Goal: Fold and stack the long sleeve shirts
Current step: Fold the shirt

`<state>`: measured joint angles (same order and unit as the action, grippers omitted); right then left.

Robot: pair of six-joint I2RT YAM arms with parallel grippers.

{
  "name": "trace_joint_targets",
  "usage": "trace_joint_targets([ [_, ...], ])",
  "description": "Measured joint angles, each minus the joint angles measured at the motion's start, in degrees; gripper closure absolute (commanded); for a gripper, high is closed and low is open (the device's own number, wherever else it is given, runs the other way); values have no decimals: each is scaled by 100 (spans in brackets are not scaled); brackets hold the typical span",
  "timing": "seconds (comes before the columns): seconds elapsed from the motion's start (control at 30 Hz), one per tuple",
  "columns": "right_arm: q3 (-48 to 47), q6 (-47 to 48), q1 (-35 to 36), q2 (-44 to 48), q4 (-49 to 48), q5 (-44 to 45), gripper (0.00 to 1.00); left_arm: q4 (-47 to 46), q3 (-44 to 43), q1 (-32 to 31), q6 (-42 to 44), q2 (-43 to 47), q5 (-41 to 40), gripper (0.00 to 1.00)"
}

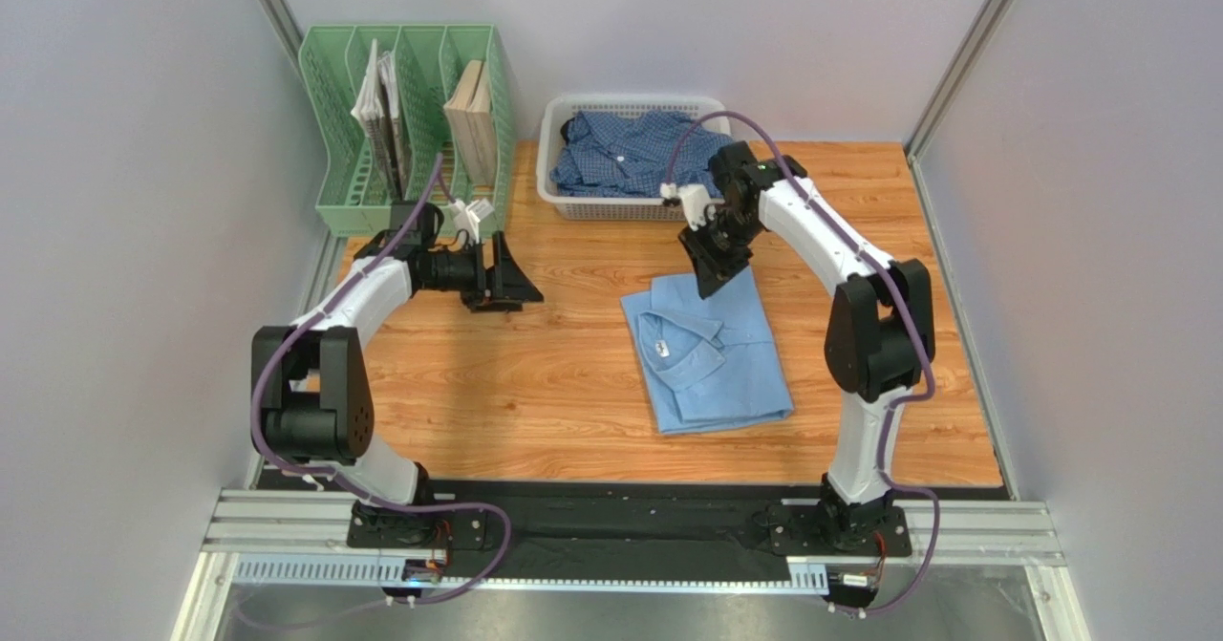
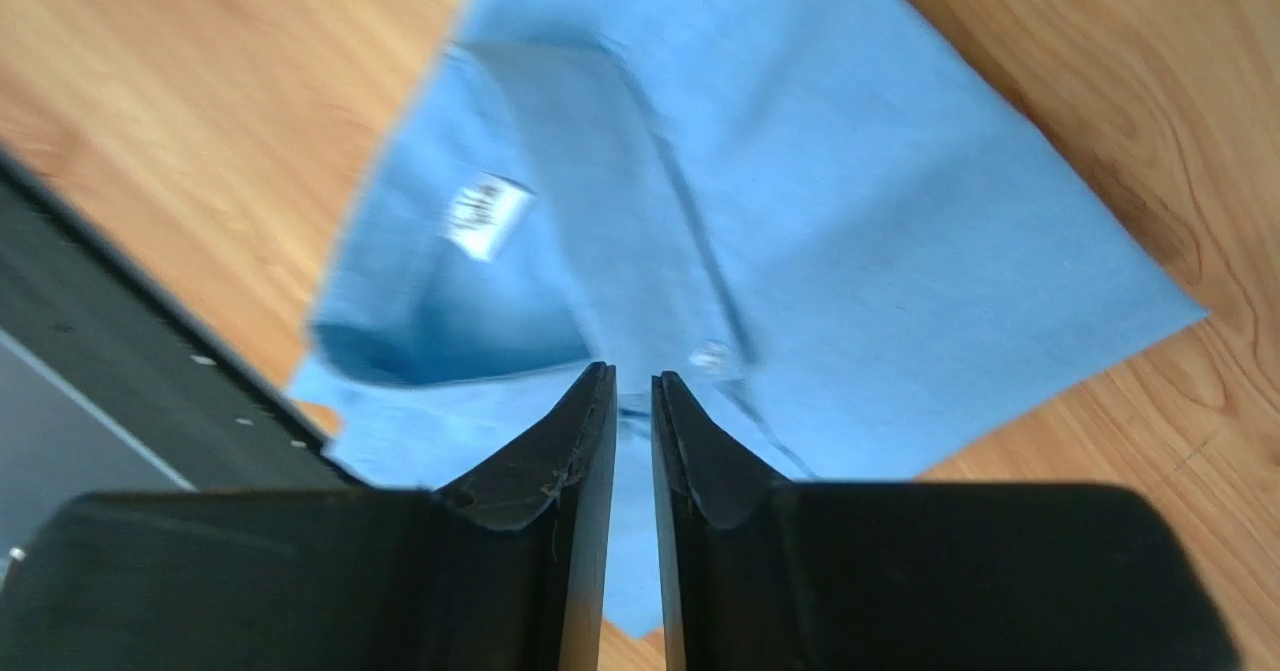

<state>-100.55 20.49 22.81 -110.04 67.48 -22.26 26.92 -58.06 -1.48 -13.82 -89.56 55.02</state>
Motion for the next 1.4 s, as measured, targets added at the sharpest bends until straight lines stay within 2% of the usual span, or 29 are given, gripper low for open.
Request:
trace_joint_targets([
  [0.1, 507, 369, -404, -468, -74, 269, 83, 20, 4, 0, 2, -22, 2, 18],
  [0.27, 1939, 651, -444, -555, -199, 417, 82, 74, 4, 0, 28, -22, -2, 18],
  [0.4, 2774, 562, -57, -114, -96, 251, 75, 107, 2, 0, 22, -28, -2, 18],
  [0.47, 2894, 334, 304, -42, -96, -20, 66, 120, -22, 0, 13, -61, -11, 18],
  [0.6, 2402, -586, 955, -221, -232, -970, 58, 168, -149, 11, 4, -181, -111, 18],
  [0.7, 1322, -1121, 1049, -442, -501, -1725, 54, 271, -302, 48, 24, -254, -201, 19],
  [0.8, 234, -1141, 944, -444, -656, -1928, 50, 389, -400, 79, 74, -258, -271, 20],
  [0.97, -205, -520, 901, -385, -826, -1502, 50, 586, -415, 83, 142, -258, -308, 21],
  [1.13, -170, -15, 979, -929, -866, -1014, 56, 688, -415, 83, 181, -260, -306, 22],
  [1.4, 66, -81, 957, -1742, -1108, -476, 62, 894, -426, 83, 330, -260, -402, 22],
])
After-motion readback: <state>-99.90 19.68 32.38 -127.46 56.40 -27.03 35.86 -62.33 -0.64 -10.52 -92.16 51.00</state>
